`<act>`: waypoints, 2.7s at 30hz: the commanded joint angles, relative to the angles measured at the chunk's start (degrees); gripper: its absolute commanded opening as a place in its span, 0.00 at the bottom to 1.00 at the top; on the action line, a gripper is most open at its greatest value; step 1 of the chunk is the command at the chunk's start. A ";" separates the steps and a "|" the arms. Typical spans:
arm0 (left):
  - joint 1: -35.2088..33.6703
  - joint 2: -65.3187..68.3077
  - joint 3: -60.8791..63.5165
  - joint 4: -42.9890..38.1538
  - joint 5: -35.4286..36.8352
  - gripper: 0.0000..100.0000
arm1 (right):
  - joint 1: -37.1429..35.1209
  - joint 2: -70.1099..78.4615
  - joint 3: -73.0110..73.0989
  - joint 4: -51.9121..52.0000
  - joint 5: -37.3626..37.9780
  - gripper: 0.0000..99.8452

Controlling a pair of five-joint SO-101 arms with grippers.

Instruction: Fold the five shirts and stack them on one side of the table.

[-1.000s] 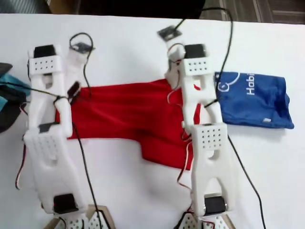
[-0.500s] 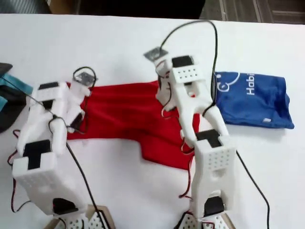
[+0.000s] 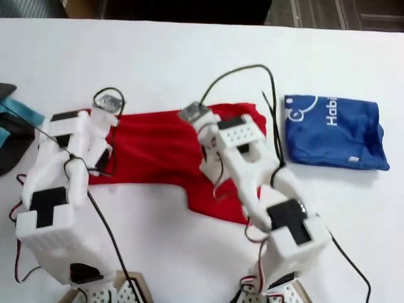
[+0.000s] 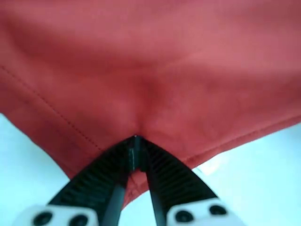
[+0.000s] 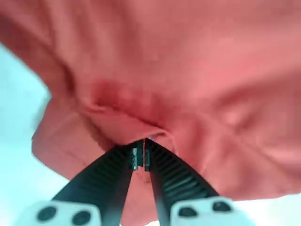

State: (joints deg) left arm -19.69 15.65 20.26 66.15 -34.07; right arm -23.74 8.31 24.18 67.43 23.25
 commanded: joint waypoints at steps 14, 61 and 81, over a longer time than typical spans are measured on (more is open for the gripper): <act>-0.97 0.09 0.13 -1.14 0.44 0.03 | 3.65 -18.07 5.98 -14.29 -0.62 0.02; -0.97 0.18 0.13 -1.14 0.35 0.03 | -13.67 -28.53 25.85 1.63 13.10 0.23; -0.97 0.18 0.40 -1.14 0.35 0.03 | -5.23 -11.82 22.51 -7.78 13.19 0.04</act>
State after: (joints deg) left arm -19.69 15.74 20.26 66.15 -34.07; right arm -31.56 -4.97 47.03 59.78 36.09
